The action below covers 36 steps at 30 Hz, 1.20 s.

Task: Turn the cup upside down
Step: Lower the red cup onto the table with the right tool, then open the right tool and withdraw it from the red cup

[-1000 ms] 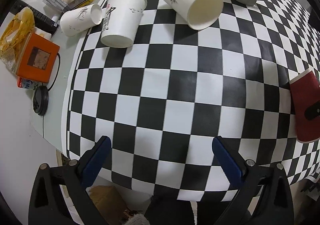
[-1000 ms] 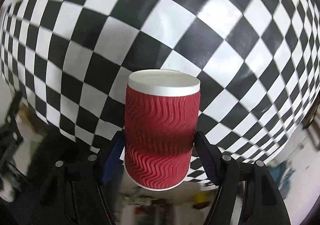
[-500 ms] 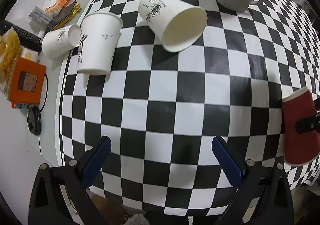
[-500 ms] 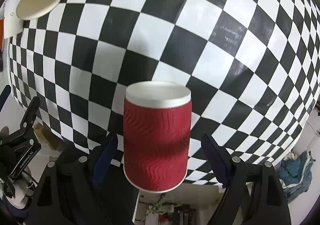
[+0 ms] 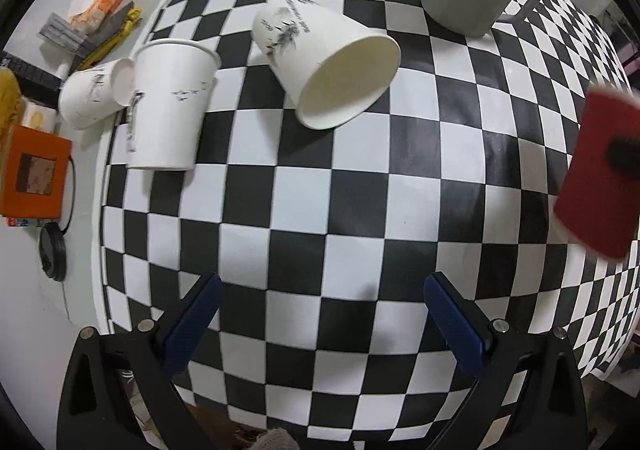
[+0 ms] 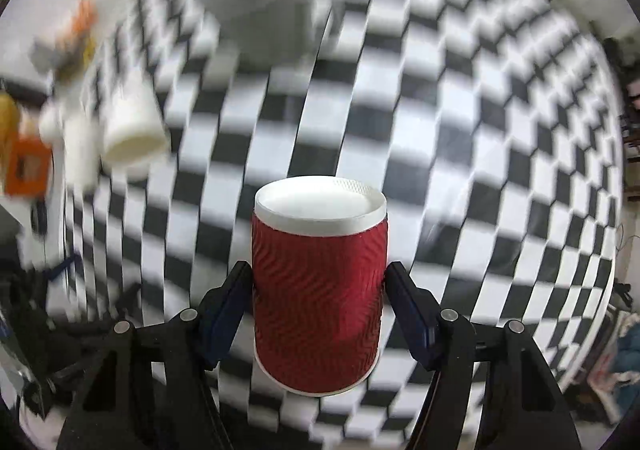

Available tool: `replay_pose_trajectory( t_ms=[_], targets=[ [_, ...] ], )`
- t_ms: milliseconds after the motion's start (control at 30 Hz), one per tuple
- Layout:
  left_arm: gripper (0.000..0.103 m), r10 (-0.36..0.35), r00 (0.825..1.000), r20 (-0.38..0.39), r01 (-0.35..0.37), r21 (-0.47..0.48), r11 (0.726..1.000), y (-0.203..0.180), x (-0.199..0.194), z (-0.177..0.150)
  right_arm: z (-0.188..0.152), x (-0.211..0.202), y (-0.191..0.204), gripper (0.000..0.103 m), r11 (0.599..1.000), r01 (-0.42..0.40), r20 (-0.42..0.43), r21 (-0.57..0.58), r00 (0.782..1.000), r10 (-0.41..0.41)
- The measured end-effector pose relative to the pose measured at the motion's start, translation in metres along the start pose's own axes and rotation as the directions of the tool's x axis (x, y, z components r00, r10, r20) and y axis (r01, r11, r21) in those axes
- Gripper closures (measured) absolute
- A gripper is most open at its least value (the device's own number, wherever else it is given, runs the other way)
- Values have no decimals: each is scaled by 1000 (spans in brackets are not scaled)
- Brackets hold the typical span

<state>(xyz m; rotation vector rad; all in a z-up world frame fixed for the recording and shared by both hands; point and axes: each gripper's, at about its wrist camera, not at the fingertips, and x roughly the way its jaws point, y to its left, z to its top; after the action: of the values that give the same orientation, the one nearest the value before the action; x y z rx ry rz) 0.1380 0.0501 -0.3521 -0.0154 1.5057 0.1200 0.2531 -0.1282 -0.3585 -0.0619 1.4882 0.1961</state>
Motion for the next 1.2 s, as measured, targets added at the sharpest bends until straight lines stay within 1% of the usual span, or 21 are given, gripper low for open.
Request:
replay_pose_trajectory(
  t_ms=[33,67,100,167,200,367,400,433,467,533,600,633,700,733,800,833,867,900,967,1067,1200],
  targets=[
    [0,-4,1000,-6,4,4,1000,-3,4,2,0,-6,-2,33,1000,11,76,21,997,-13],
    [0,-6,1000,-9,7,9,1000,-5,7,4,-2,-12,-5,33,999,10,161,53,987,-19],
    [0,-12,1000,-11,12,14,1000,-8,9,6,-4,-13,-7,33,997,8,216,75,976,-24],
    [0,-16,1000,-10,17,29,999,-15,13,9,-9,-13,-8,33,993,20,346,119,936,-61],
    [0,-16,1000,-8,16,35,999,-17,14,10,-10,-12,-10,33,991,27,392,132,917,-78],
    [0,-25,1000,12,24,70,997,-34,15,10,-36,0,-2,33,987,52,543,149,830,-126],
    [0,-26,1000,16,25,75,997,-36,14,9,-42,3,3,33,988,63,559,142,819,-132],
    [0,-25,999,20,23,81,996,-38,13,8,-47,4,5,32,988,71,567,136,813,-136],
    [0,-24,999,26,22,88,996,-41,12,6,-52,6,8,32,988,80,570,131,810,-141],
    [0,-27,999,33,24,94,995,-43,10,2,-62,8,11,32,988,95,566,121,811,-147],
    [0,-35,999,39,32,93,995,-46,6,-2,-69,13,12,32,988,97,543,118,827,-145],
    [0,-40,998,45,35,92,995,-48,4,-4,-71,16,12,32,988,94,522,122,841,-145],
    [0,-46,997,64,41,88,995,-52,-3,-4,-77,17,9,31,987,95,513,132,845,-150],
    [0,-48,996,73,42,85,996,-51,-6,-5,-77,17,8,31,985,93,491,145,857,-153],
    [0,-52,994,93,45,77,996,-51,-16,-8,-82,14,4,24,981,84,464,174,872,-157],
    [0,-52,993,101,45,74,996,-51,-22,-10,-85,12,2,18,979,81,458,187,875,-159],
    [0,-52,992,111,44,72,996,-51,-29,-13,-89,7,1,14,975,87,451,203,876,-172],
    [0,-52,991,125,43,72,996,-51,-38,-16,-94,1,-1,12,970,98,443,222,876,-190],
    [0,-49,987,153,38,74,997,-49,-54,-19,-103,-12,-3,4,960,121,417,253,881,-221],
    [0,-59,978,201,42,88,995,-52,-88,-33,-117,-35,-7,2,942,167,384,290,881,-274],
    [0,-74,963,260,50,100,994,-47,-130,-52,-136,-77,-9,2,924,213,378,319,865,-330]
  ],
)
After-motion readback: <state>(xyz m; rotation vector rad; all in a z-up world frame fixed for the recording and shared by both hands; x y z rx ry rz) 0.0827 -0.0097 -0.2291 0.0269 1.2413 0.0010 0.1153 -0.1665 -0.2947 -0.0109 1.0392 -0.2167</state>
